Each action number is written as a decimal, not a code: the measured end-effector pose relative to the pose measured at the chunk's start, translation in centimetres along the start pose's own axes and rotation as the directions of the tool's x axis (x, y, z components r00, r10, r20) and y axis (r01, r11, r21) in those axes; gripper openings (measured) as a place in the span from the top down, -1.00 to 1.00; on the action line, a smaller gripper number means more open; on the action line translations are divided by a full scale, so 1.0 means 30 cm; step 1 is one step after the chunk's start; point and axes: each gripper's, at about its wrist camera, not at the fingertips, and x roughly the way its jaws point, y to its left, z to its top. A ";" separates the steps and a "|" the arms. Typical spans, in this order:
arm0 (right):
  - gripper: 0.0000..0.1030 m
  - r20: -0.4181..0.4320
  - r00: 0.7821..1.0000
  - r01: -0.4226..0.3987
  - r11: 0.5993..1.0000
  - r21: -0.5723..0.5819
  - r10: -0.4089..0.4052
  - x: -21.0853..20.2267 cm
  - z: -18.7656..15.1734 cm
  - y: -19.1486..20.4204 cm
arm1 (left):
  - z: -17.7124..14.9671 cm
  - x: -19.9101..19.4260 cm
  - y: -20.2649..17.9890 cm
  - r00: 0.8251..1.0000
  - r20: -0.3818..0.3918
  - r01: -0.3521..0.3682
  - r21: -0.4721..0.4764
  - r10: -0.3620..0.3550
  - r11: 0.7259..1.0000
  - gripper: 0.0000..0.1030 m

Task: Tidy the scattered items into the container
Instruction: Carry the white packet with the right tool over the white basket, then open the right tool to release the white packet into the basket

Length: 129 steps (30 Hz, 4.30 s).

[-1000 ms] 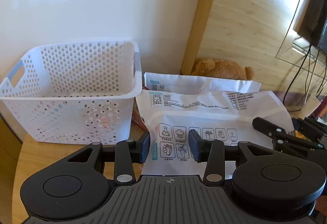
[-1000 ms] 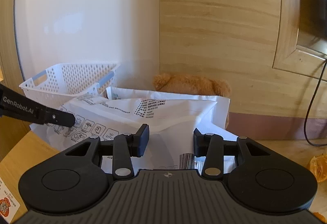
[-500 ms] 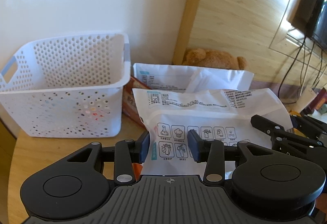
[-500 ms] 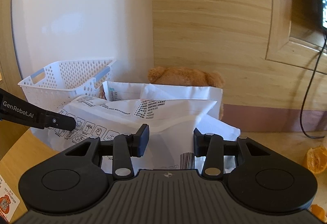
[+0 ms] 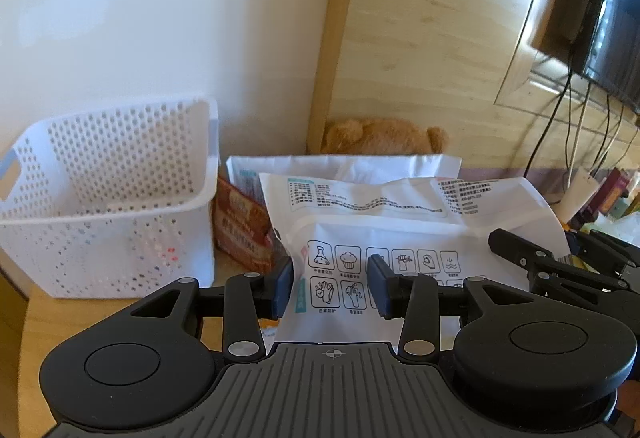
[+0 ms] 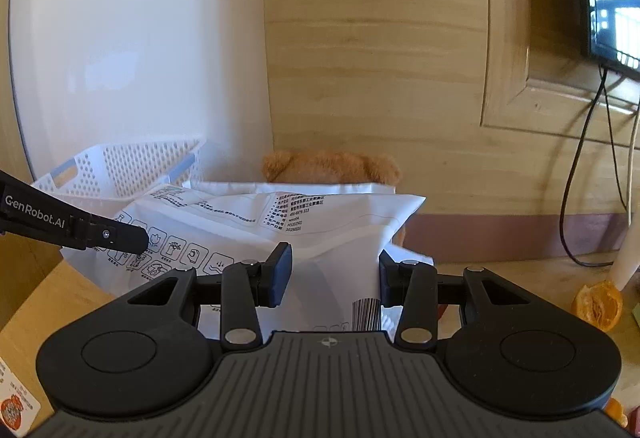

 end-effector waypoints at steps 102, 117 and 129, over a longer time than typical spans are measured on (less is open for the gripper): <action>0.03 -0.424 0.890 -0.256 0.952 -0.168 0.165 0.915 0.225 0.827 | 0.298 0.351 0.959 0.936 -0.190 -0.302 0.005 0.297 0.953 -1.00; -0.18 -0.341 0.919 -0.280 0.935 -0.216 0.197 0.798 0.235 0.827 | 0.302 0.290 0.937 0.928 -0.154 -0.344 0.004 0.340 0.939 -1.00; -0.24 -0.312 0.925 -0.295 0.929 -0.225 0.218 0.712 0.247 0.835 | 0.280 0.206 0.927 0.924 -0.159 -0.358 -0.034 0.348 0.933 -1.00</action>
